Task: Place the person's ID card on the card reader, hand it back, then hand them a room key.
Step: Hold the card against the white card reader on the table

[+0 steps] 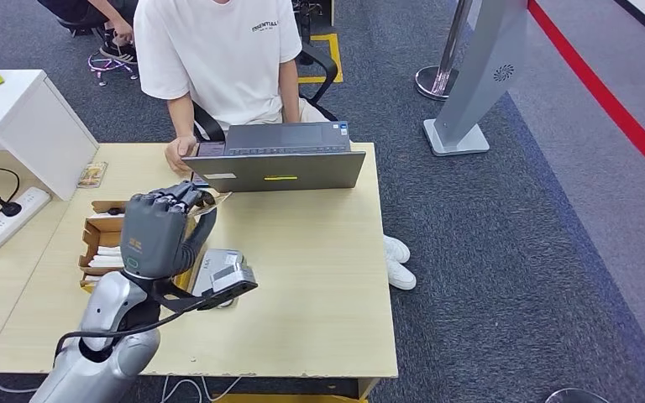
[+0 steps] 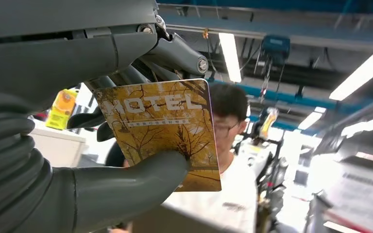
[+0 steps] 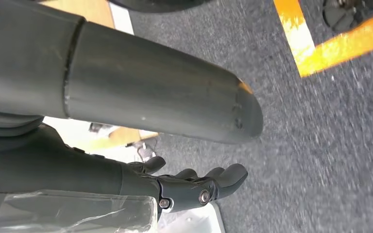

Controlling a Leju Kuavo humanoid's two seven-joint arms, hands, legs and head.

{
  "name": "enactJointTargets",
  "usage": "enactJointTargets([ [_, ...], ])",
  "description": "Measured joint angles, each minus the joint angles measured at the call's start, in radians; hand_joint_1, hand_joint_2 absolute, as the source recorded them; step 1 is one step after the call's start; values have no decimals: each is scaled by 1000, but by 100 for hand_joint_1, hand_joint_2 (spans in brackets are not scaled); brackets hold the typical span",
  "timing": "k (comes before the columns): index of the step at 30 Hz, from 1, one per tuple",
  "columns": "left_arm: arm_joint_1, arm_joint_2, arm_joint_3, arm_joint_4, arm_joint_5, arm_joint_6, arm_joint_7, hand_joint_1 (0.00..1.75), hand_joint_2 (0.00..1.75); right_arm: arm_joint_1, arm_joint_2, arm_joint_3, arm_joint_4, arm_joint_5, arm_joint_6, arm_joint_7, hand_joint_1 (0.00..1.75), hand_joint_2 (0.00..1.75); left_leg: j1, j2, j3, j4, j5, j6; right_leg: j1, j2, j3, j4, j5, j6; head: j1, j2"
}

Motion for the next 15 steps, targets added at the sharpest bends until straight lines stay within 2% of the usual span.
enactJointTargets([
  [3,-42,-6,0,130,-64,-13,65,175,175,-1,0,-1,0,-11,32,-2,0,0,0,0,0,0,1,1,0,0,0,0,1,1,1,0],
  [7,-54,-23,0,286,-92,24,69,175,175,-2,0,-3,0,-22,42,-9,0,0,0,2,0,0,1,1,0,2,0,0,2,2,0,0],
  [15,16,-26,0,342,-96,32,64,175,175,-2,0,-8,0,-34,41,-12,0,0,0,0,-2,0,0,1,0,1,0,-1,1,2,1,0],
])
